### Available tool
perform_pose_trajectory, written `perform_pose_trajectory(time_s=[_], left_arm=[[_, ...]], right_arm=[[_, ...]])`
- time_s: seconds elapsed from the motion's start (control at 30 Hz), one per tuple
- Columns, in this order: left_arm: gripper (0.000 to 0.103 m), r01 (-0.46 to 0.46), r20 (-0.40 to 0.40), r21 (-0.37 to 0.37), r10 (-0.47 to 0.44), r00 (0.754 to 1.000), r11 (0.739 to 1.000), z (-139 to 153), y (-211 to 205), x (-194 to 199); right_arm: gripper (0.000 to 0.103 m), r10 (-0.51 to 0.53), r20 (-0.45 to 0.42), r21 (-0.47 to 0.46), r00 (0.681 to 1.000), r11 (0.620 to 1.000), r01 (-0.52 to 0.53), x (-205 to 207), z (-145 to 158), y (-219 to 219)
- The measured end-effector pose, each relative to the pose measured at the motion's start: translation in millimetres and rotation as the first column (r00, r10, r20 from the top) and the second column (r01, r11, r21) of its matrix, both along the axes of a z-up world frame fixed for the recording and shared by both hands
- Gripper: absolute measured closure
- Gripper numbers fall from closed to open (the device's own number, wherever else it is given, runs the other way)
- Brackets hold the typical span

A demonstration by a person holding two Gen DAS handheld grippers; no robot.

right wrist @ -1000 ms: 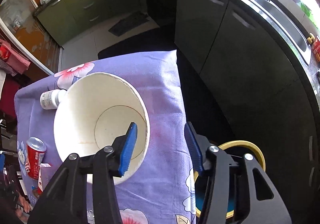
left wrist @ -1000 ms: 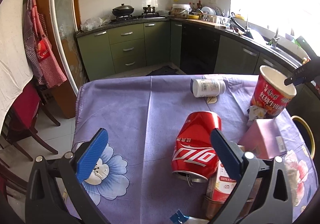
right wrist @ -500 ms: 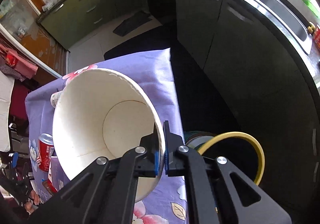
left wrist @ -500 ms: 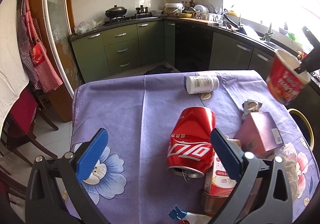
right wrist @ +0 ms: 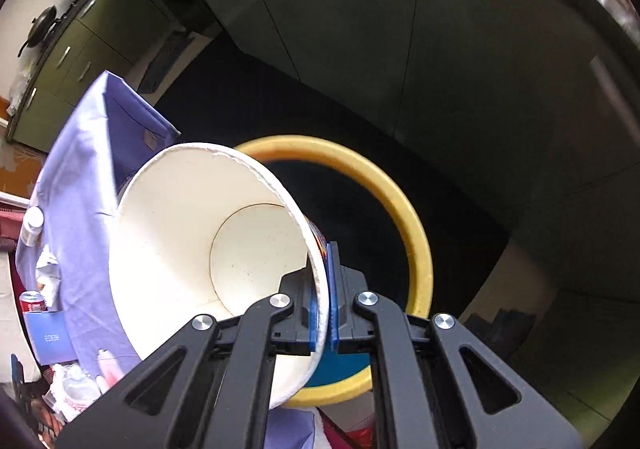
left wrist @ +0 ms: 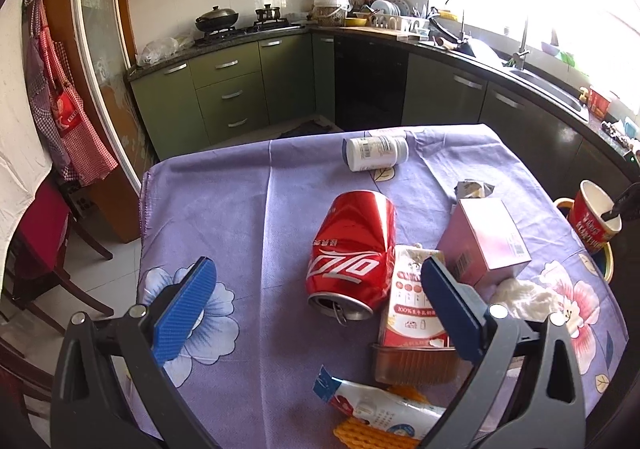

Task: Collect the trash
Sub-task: 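Drop the noodle cup into the yellow-rimmed bin while the left tool grasps the red can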

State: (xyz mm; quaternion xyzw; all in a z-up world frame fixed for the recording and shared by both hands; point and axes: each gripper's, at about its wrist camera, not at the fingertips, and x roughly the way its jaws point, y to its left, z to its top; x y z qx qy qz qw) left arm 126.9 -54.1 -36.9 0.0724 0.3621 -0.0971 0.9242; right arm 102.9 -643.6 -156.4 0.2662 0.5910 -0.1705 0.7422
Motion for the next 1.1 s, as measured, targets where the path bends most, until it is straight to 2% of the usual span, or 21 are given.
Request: perform_pose_trajectory(time_s=[0.1,0.2,0.3,0.4,0.53,0.67,0.8,1.03,1.1], left_arm=[[0.006,0.001,0.001,0.026,-0.001,1.000,1.000,1.9,-2.8,-4.2],[0.006,0.007,-0.006,0.039,-0.007,1.000,0.999,3.9,-4.9,-4.8],[0.006,0.014,-0.018,0.043,-0.013,1.000,0.999,4.3,-5.8,-0.5],[0.006,0.041,-0.059,0.038,-0.039,0.997,0.998,0.8,-8.5,11.8],[0.006,0.103,-0.162,0.052,-0.093,0.982,0.993,-9.0,-15.6,43.5],[0.006,0.140,-0.273,0.093,-0.110,0.956,0.986,-26.0,-23.2,81.5],[0.006,0.181,-0.384,0.060,-0.145,0.912,0.982,-44.1,-30.2,103.8],[0.007,0.170,-0.471,0.059,-0.123,0.874,0.984,-63.5,-37.1,124.8],[0.015,0.171,-0.501,0.060,-0.118,0.857,0.984,-70.3,-37.5,131.2]], right_arm=[[0.095,-0.012,-0.033,0.020,0.999,1.000,0.013,7.4,-25.9,-0.6],[0.089,-0.012,-0.039,0.007,0.999,1.000,0.013,14.6,-30.8,3.1],[0.080,0.009,-0.013,-0.005,1.000,1.000,-0.010,12.9,-18.9,12.0],[0.080,0.043,0.023,0.001,0.999,0.999,-0.043,8.3,-2.2,24.4],[0.079,0.093,0.067,-0.002,0.993,0.996,-0.093,3.6,23.1,44.9],[0.073,0.137,0.087,-0.007,0.987,0.991,-0.137,-11.0,36.5,62.8],[0.073,0.170,0.088,-0.004,0.982,0.985,-0.170,-18.5,39.2,78.5],[0.073,0.199,0.080,0.000,0.977,0.980,-0.200,-8.8,34.1,87.1],[0.072,0.205,0.079,0.002,0.976,0.979,-0.206,-1.5,29.3,84.8]])
